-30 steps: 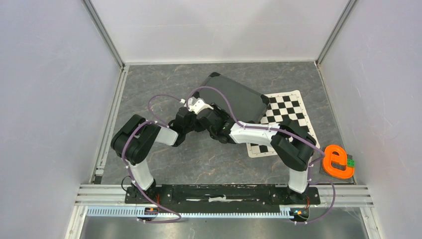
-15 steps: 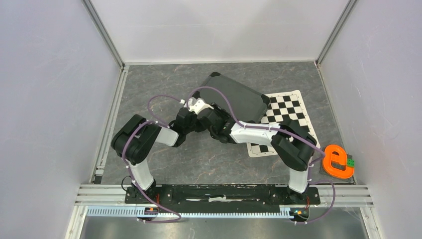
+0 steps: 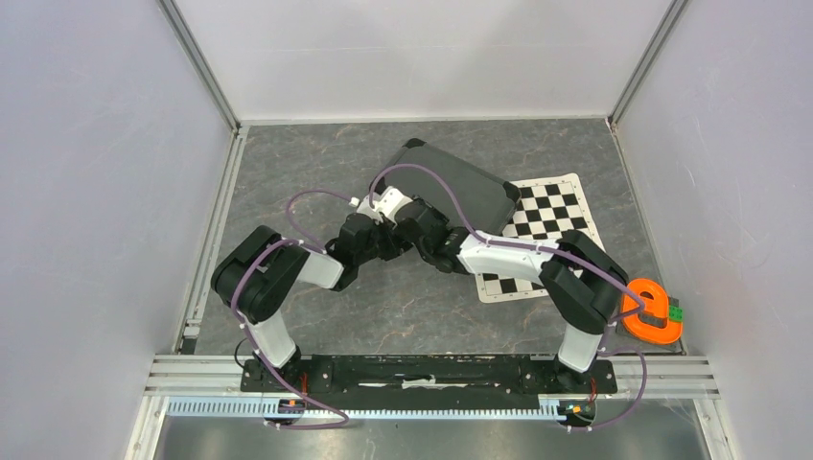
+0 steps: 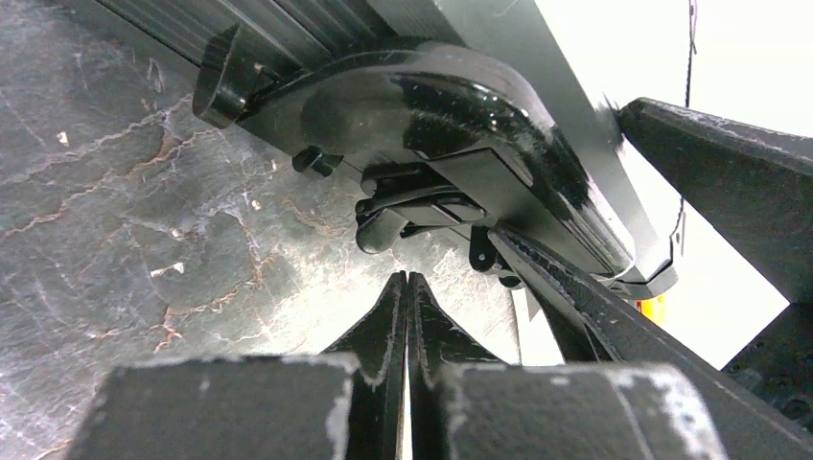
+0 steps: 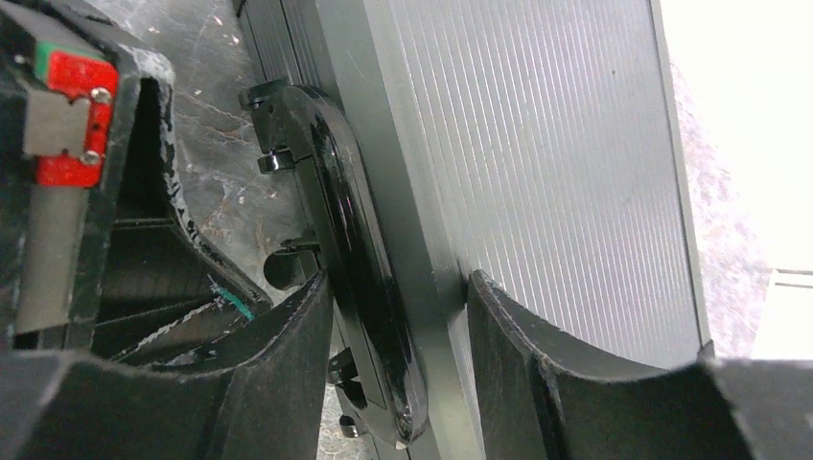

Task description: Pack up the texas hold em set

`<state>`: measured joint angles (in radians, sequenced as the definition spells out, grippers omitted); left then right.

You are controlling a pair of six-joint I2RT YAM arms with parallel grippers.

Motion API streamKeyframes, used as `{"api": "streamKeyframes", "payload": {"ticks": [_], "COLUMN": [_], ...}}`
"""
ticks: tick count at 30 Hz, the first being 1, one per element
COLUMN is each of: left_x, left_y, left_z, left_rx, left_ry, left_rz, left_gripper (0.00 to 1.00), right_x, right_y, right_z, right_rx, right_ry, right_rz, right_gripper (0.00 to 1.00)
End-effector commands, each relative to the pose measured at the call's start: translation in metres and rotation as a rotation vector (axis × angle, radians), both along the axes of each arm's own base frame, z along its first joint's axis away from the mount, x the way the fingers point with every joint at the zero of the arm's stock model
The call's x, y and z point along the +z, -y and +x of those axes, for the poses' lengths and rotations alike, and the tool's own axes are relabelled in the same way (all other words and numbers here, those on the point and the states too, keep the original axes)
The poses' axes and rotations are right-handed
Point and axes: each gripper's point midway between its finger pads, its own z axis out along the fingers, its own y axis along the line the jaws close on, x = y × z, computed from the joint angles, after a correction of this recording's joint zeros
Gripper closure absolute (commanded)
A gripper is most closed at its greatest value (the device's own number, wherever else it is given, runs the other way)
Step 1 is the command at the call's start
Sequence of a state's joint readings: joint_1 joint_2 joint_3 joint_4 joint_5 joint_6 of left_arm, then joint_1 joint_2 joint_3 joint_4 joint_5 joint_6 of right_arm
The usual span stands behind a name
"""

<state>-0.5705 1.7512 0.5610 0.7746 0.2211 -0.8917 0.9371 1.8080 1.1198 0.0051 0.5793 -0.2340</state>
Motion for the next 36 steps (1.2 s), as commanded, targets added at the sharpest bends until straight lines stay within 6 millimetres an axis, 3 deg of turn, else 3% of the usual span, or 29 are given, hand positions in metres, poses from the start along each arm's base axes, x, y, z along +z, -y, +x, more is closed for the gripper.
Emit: {"api": "streamKeyframes", "payload": {"ticks": [1, 19, 36], "left_x": [0.02, -0.008, -0.015], "left_y": [0.004, 0.002, -0.01], "left_z": [0.006, 0.023, 0.026], "left_rx": [0.004, 0.022, 0.039], "left_ry": [0.045, 0.008, -0.02], "left_rz": [-0.063, 0.049, 0.177], "left_gripper": [0.98, 0.98, 0.98], "right_x": [-0.107, -0.106, -0.109], "right_y": [0.046, 0.046, 0.046], "right_z": [-0.059, -0.059, -0.058], "right_rx": [0.022, 0.034, 0.031], "right_ry": [-0.44, -0.472, -0.478], "right_rz": [-0.066, -0.001, -0.004], "right_gripper": [0.66, 0.69, 0.69]}}
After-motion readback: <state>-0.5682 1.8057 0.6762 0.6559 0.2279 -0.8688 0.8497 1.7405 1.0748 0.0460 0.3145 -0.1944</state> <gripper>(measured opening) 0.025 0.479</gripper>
